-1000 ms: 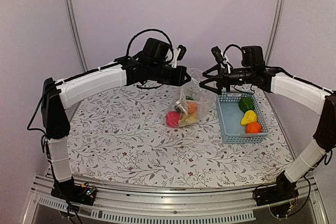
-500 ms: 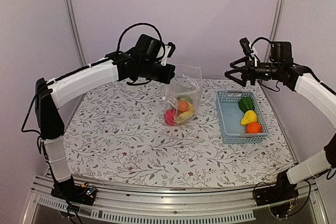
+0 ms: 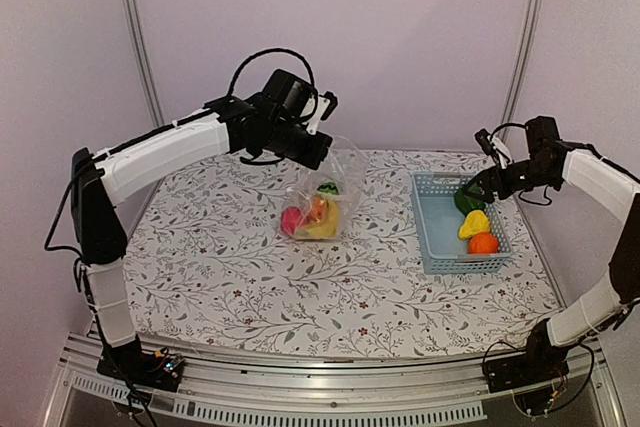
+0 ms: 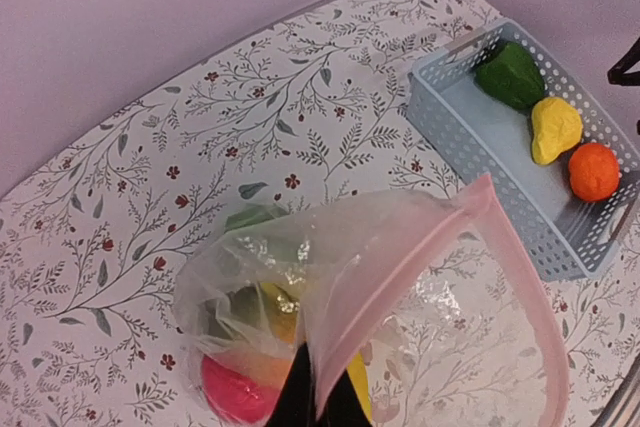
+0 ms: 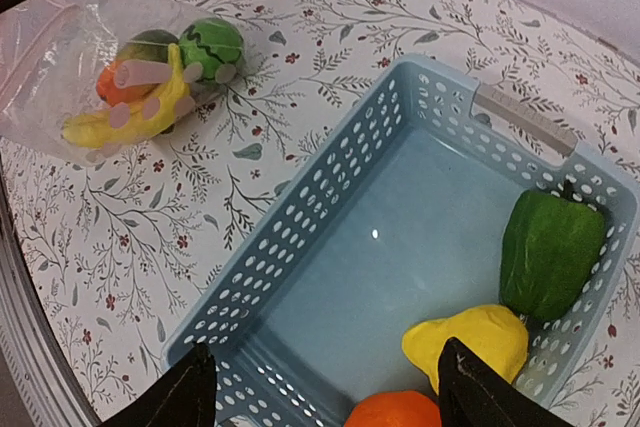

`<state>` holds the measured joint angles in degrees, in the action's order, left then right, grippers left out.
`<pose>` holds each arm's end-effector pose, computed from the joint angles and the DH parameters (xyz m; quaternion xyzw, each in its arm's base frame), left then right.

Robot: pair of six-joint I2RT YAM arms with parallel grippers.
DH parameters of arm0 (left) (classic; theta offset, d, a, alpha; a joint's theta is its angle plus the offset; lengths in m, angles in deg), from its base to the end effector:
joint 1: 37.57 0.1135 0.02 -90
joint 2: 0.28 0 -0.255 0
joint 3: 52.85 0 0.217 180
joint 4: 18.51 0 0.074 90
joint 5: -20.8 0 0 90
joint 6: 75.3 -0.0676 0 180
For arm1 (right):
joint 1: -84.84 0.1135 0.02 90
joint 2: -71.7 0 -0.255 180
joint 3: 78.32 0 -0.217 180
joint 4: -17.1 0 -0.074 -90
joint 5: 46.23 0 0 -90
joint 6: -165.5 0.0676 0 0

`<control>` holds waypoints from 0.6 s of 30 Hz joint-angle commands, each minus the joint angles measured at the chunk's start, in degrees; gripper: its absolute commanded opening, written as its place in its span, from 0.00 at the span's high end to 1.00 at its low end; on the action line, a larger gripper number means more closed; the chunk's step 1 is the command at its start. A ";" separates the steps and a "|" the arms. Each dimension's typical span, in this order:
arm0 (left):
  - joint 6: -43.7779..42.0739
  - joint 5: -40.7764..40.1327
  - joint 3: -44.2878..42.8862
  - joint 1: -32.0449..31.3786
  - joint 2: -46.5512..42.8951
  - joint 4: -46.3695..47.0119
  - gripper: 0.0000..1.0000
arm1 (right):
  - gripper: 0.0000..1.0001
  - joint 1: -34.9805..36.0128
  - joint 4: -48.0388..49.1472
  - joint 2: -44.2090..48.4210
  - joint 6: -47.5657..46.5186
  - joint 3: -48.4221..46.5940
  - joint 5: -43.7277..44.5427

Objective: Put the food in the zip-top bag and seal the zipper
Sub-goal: Place the fake fruit in the zipper food storage bag, then pick up the fake vegetable from the bin.

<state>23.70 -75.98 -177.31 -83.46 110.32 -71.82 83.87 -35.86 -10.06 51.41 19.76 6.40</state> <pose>0.3046 -0.3027 0.3145 0.2617 0.8643 -0.1490 0.4029 0.2783 0.0363 0.2647 -0.2800 0.8591 0.2308 0.3608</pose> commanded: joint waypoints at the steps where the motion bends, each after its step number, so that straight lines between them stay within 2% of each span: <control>1: -1.45 1.08 -0.88 -1.80 2.89 -2.45 1.00 | 0.26 -0.72 -7.04 -1.97 -3.71 3.32 7.02; 18: -0.78 2.55 -1.07 -2.57 3.96 -0.32 1.00 | 0.29 -0.70 -10.35 -7.92 -6.52 4.61 16.72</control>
<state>22.93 -74.15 -177.33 -85.58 113.80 -72.96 83.21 -44.28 -16.96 46.31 23.89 19.67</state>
